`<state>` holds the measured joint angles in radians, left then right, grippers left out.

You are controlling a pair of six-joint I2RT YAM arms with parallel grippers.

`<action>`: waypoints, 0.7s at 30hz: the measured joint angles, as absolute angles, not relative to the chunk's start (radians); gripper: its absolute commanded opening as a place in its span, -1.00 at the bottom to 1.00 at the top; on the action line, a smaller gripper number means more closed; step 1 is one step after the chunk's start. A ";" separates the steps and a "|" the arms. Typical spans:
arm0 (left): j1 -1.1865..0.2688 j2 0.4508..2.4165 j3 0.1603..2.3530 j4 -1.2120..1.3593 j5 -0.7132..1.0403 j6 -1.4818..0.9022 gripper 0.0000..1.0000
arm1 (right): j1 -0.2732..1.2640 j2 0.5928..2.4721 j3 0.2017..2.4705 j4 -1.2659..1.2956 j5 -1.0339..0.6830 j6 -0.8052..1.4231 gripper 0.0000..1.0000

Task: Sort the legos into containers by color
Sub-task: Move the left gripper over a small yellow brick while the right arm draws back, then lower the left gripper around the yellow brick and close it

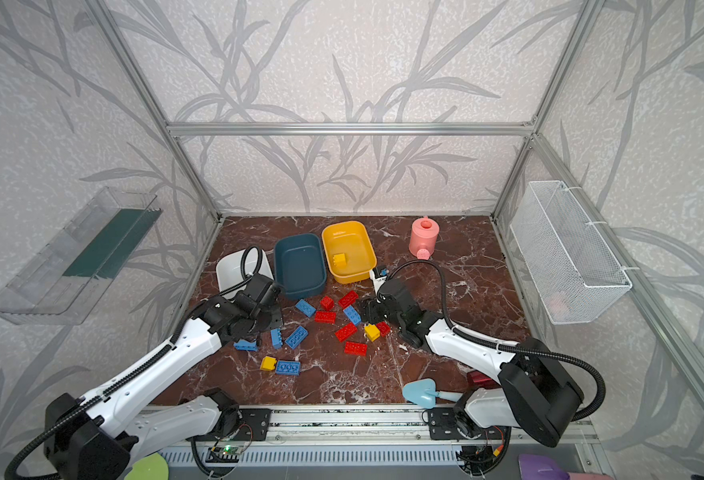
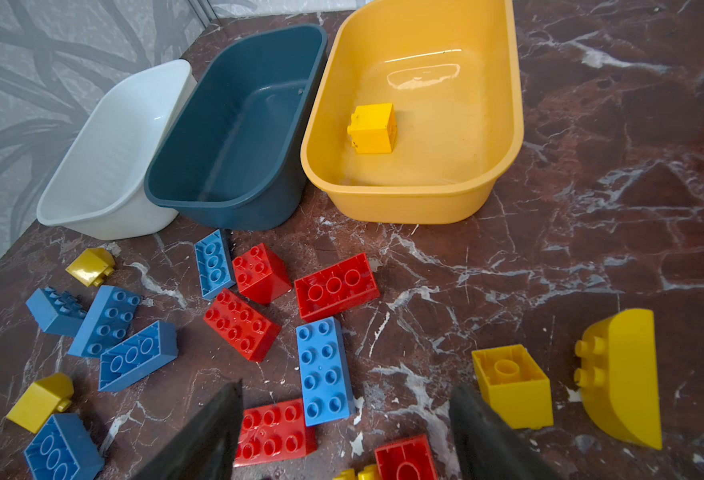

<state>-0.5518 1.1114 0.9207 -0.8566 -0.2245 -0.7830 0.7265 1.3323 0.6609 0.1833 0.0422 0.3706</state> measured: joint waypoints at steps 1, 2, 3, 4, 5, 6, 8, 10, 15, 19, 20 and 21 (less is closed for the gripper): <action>-0.552 1.131 0.945 -0.859 -0.226 -0.779 -0.09 | 0.727 1.328 0.659 0.183 0.041 0.371 0.58; -0.552 1.147 0.961 -0.863 -0.226 -0.778 -0.04 | 0.727 1.324 0.657 0.183 0.041 0.371 0.58; -0.552 1.165 0.971 -0.869 -0.225 -0.777 0.04 | 0.727 1.319 0.654 0.183 0.040 0.371 0.58; -0.552 1.179 0.974 -0.876 -0.222 -0.776 0.11 | 0.727 1.316 0.653 0.183 0.040 0.371 0.58; -0.552 1.189 0.971 -0.888 -0.216 -0.777 0.20 | 0.727 1.312 0.651 0.183 0.040 0.371 0.58; -0.552 1.191 0.960 -0.895 -0.212 -0.781 0.27 | 0.727 1.309 0.649 0.183 0.040 0.371 0.58; -0.552 1.174 0.926 -0.912 -0.200 -0.788 0.37 | 0.727 1.306 0.648 0.183 0.039 0.371 0.58; -0.552 1.127 0.876 -0.925 -0.181 -0.796 0.41 | 0.727 1.306 0.648 0.183 0.036 0.371 0.58; -0.573 0.972 0.735 -0.950 -0.133 -0.836 0.45 | 0.727 1.306 0.648 0.183 0.033 0.373 0.58; -0.610 0.938 0.636 -0.936 -0.104 -0.894 0.43 | 0.727 1.308 0.648 0.183 0.027 0.374 0.58; -0.616 0.941 0.612 -0.929 -0.101 -0.906 0.43 | 0.727 1.308 0.648 0.183 0.026 0.374 0.58; -0.620 0.943 0.591 -0.926 -0.100 -0.919 0.43 | 0.727 1.309 0.648 0.183 0.025 0.374 0.58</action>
